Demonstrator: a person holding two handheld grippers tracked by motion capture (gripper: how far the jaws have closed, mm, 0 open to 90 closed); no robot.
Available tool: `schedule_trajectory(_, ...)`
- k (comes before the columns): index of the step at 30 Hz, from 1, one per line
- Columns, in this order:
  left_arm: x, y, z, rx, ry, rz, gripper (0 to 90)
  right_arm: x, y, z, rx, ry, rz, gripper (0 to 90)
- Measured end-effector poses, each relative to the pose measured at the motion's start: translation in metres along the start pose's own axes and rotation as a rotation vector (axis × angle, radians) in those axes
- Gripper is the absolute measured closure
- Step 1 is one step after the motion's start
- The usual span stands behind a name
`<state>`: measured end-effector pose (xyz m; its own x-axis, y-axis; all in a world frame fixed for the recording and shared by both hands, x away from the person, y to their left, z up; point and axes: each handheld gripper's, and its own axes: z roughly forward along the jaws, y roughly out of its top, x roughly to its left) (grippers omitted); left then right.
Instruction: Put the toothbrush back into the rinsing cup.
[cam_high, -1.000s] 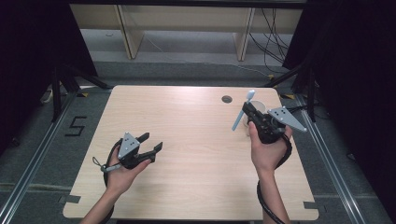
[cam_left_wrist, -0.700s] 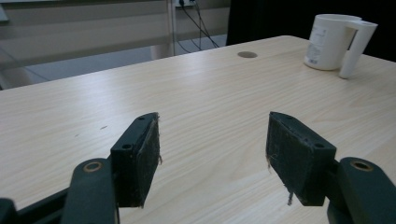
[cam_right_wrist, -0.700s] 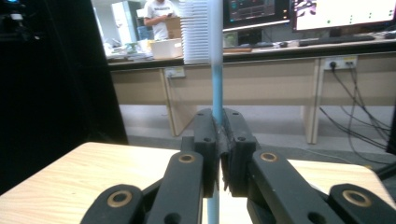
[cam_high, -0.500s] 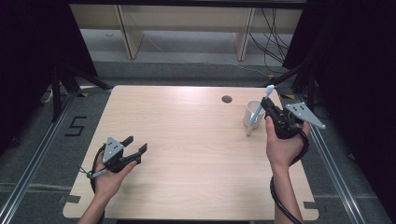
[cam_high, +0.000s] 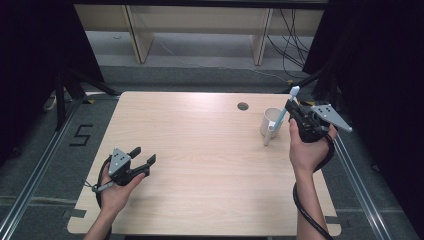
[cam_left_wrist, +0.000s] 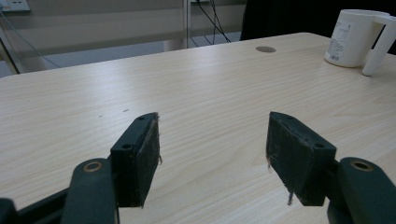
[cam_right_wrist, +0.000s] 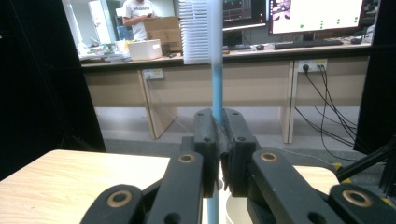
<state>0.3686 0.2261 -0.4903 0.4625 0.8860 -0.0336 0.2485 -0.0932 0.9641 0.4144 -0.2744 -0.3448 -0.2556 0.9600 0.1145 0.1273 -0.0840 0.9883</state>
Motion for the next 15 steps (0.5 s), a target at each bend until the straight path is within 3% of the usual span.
schedule_trajectory(15, 0.002, 0.001, 0.001, -0.019, -0.002, -0.001, 34.3, -0.001, 0.002, 0.016, -0.007, -0.009, -0.008, 86.1)
